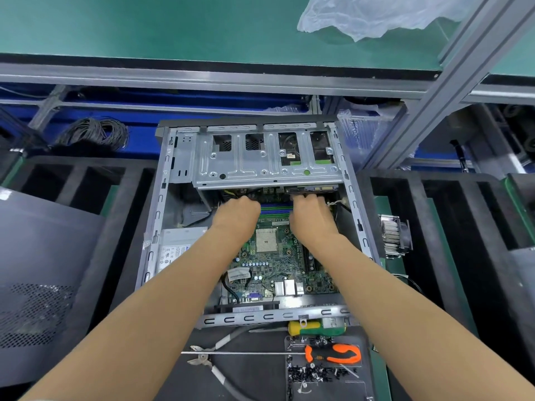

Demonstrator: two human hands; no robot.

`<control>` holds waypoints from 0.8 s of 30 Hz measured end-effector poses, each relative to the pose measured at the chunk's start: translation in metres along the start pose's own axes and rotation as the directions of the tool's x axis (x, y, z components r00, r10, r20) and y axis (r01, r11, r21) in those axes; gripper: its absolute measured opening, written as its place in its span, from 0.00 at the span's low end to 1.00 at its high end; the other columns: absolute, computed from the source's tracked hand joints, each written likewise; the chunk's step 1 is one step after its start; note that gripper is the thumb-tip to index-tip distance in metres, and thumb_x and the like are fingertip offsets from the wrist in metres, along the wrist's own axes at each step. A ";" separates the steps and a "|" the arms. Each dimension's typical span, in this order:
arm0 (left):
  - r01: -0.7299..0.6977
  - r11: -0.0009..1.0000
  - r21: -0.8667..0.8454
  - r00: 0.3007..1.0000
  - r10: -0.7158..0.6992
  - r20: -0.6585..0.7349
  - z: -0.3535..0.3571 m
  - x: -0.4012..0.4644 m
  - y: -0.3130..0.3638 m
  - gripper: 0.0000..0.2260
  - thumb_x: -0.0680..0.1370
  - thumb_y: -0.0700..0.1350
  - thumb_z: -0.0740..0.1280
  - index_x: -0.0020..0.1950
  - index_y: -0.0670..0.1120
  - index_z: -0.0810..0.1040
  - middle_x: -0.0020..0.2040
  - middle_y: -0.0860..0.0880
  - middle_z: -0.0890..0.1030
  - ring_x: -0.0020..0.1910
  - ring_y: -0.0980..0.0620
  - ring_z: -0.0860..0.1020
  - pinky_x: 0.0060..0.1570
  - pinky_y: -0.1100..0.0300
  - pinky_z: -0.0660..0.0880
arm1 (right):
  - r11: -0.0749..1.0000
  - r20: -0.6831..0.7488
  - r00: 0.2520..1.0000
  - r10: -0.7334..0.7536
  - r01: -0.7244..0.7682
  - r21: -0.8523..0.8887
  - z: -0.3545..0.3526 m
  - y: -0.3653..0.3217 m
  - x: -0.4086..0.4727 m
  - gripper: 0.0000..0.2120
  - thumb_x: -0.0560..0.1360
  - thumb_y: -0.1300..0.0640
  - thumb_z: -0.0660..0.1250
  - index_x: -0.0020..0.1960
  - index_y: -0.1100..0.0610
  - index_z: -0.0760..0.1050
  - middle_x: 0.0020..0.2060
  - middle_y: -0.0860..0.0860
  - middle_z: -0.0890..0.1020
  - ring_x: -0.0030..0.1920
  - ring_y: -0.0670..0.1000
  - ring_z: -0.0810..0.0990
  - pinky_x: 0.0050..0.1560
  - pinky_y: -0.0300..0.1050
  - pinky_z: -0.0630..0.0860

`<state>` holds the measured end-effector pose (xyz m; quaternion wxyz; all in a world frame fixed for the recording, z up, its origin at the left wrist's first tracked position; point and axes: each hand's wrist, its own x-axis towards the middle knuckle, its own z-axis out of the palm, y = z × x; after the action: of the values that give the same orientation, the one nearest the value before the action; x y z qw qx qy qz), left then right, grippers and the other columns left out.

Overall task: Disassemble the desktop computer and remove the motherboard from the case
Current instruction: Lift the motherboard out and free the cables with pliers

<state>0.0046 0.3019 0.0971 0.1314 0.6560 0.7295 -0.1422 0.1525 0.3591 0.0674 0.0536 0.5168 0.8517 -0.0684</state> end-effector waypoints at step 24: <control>-0.145 0.988 0.046 0.909 0.115 0.401 0.031 -0.054 0.021 0.15 0.82 0.48 0.60 0.65 0.40 0.73 0.61 0.40 0.74 0.59 0.40 0.75 0.55 0.48 0.76 | 0.998 0.652 0.757 0.027 -0.053 0.020 -0.011 -0.022 -0.065 0.28 0.72 0.35 0.68 0.50 0.60 0.70 0.50 0.55 0.74 0.42 0.55 0.75 0.41 0.47 0.74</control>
<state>0.0310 0.2427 0.0884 0.2612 0.6650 0.6366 -0.2904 0.1628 0.2942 0.0904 0.3381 0.4799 0.7671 -0.2585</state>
